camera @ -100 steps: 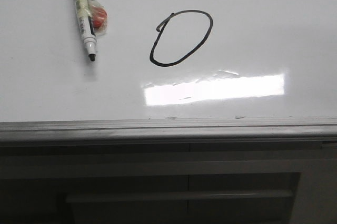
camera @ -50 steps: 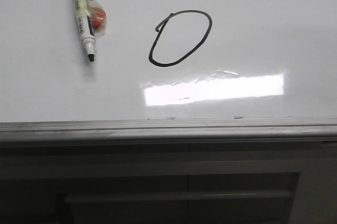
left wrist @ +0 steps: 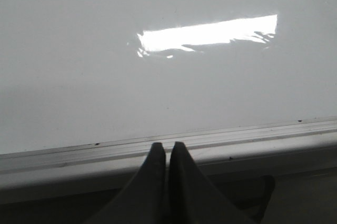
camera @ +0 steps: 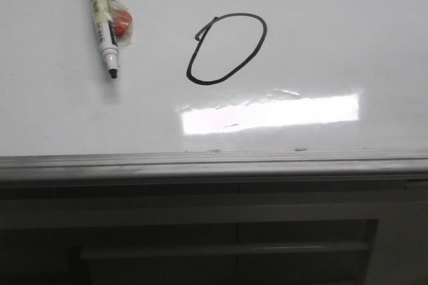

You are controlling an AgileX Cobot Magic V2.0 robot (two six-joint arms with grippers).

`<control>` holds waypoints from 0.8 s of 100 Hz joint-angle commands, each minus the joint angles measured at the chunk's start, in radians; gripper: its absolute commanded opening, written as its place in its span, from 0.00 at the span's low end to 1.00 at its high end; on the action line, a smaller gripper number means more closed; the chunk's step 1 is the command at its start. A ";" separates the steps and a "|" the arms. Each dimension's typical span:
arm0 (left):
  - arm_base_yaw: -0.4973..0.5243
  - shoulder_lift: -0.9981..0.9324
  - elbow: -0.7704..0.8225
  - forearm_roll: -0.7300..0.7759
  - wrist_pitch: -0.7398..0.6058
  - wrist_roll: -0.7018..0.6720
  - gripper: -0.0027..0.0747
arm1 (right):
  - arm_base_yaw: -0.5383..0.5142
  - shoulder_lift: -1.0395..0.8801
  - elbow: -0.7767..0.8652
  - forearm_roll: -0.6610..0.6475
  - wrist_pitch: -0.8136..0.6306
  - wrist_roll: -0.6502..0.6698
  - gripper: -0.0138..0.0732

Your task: Write number 0 on whiteboard

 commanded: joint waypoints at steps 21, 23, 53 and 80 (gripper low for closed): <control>0.004 -0.026 0.034 -0.018 -0.048 -0.011 0.01 | -0.091 0.009 0.198 -0.567 -0.043 0.643 0.08; 0.004 -0.026 0.034 -0.018 -0.048 -0.011 0.01 | -0.096 0.007 0.195 -0.591 0.000 0.655 0.08; 0.004 -0.026 0.034 -0.018 -0.048 -0.011 0.01 | -0.101 -0.026 0.200 -0.609 0.293 0.659 0.08; 0.004 -0.026 0.034 -0.018 -0.048 -0.011 0.01 | -0.101 -0.098 0.200 -0.609 0.418 0.659 0.08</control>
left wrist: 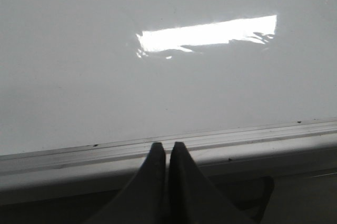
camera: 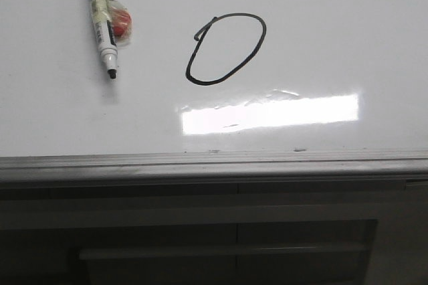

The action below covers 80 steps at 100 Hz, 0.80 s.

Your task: Write number 0 on whiteboard

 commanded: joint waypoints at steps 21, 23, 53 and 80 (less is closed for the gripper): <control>0.004 -0.026 0.034 -0.016 -0.047 -0.011 0.01 | -0.008 -0.056 0.012 -0.017 -0.029 0.000 0.08; 0.004 -0.026 0.034 -0.016 -0.047 -0.011 0.01 | -0.008 -0.056 0.012 -0.017 -0.029 0.000 0.08; 0.004 -0.026 0.034 -0.016 -0.047 -0.011 0.01 | -0.008 -0.056 0.012 -0.017 -0.029 0.000 0.08; 0.004 -0.026 0.034 -0.016 -0.047 -0.011 0.01 | -0.008 -0.056 0.012 -0.017 -0.029 0.000 0.08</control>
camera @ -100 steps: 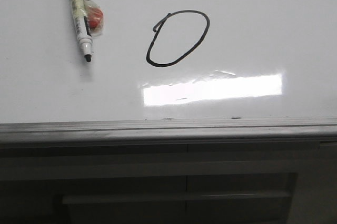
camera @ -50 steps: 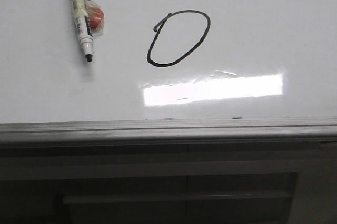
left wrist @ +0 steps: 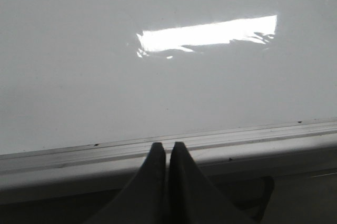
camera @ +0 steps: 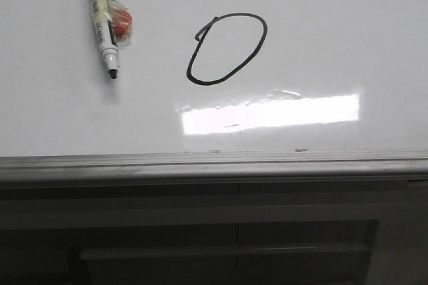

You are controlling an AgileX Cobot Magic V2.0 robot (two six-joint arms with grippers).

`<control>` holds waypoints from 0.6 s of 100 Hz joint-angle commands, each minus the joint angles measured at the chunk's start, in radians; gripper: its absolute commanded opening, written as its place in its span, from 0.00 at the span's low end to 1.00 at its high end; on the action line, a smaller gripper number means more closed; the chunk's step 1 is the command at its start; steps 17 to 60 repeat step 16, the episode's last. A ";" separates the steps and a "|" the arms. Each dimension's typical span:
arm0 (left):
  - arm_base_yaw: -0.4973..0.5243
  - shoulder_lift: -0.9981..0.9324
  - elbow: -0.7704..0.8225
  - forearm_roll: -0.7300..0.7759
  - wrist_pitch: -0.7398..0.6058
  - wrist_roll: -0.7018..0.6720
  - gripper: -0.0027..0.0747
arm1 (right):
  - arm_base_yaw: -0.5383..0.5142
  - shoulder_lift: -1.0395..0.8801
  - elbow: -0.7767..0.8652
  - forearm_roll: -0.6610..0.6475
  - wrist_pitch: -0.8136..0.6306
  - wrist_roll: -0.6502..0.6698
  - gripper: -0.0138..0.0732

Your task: Write number 0 on whiteboard

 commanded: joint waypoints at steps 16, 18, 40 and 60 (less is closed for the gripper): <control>0.004 -0.026 0.034 -0.014 -0.047 -0.011 0.01 | -0.008 -0.019 0.012 -0.015 -0.031 0.000 0.08; 0.004 -0.026 0.034 -0.014 -0.047 -0.011 0.01 | -0.008 -0.019 0.012 -0.015 -0.031 0.000 0.08; 0.004 -0.026 0.034 -0.014 -0.047 -0.011 0.01 | -0.008 -0.019 0.012 -0.015 -0.031 0.000 0.08; 0.004 -0.026 0.034 -0.014 -0.047 -0.011 0.01 | -0.008 -0.019 0.012 -0.015 -0.031 0.000 0.08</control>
